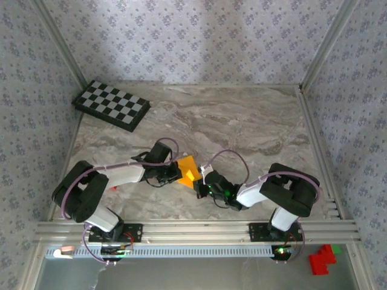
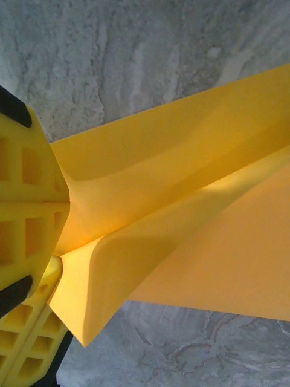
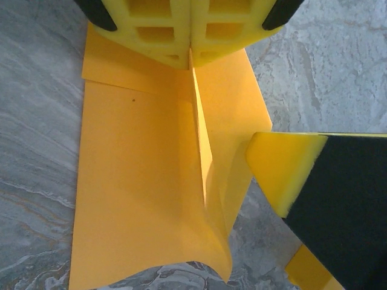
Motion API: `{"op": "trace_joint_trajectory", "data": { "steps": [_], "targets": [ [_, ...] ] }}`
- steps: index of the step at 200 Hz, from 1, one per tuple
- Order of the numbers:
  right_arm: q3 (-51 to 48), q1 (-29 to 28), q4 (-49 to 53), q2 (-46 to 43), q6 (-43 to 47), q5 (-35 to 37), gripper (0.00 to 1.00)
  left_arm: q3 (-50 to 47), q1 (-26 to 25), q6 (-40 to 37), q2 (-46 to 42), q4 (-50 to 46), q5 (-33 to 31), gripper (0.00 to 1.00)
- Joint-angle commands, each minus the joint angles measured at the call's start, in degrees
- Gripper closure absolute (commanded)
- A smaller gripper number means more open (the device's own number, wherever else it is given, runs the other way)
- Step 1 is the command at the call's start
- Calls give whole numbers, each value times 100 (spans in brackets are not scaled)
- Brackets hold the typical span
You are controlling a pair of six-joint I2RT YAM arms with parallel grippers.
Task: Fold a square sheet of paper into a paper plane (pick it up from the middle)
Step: Perform the fourth fold on the wing at the bottom-center of the table.
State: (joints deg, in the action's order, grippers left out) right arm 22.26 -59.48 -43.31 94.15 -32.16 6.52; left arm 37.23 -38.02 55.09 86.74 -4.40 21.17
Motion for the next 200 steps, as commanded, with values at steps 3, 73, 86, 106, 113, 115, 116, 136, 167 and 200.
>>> {"op": "trace_joint_trajectory", "data": {
  "steps": [3,73,86,106,113,115,116,136,167,200],
  "targets": [
    [-61,41,-108,18,-233,-78,99,245,-38,-139,124,133,1,98],
    [-122,114,-271,-33,-575,-211,99,271,-38,-248,376,107,-60,98],
    [-161,134,-352,-19,-682,-239,99,242,-39,-275,413,85,-99,98],
    [-233,163,-462,-41,-783,-270,99,206,-39,-337,432,14,-193,98],
    [-255,176,-481,-54,-815,-288,99,196,-39,-372,442,-22,-224,98],
    [-250,175,-484,-59,-817,-291,99,190,-39,-382,447,-31,-233,98],
    [-254,174,-485,-61,-818,-292,99,189,-39,-388,448,-37,-239,98],
    [-288,202,-479,-98,-899,-315,99,148,-25,-442,491,-78,-295,99],
    [-323,287,-451,-117,-1036,-429,99,82,-9,-452,528,-52,-311,99],
    [-310,370,-371,-133,-1134,-520,99,99,-4,-505,515,-95,-350,99]
  ]
}}
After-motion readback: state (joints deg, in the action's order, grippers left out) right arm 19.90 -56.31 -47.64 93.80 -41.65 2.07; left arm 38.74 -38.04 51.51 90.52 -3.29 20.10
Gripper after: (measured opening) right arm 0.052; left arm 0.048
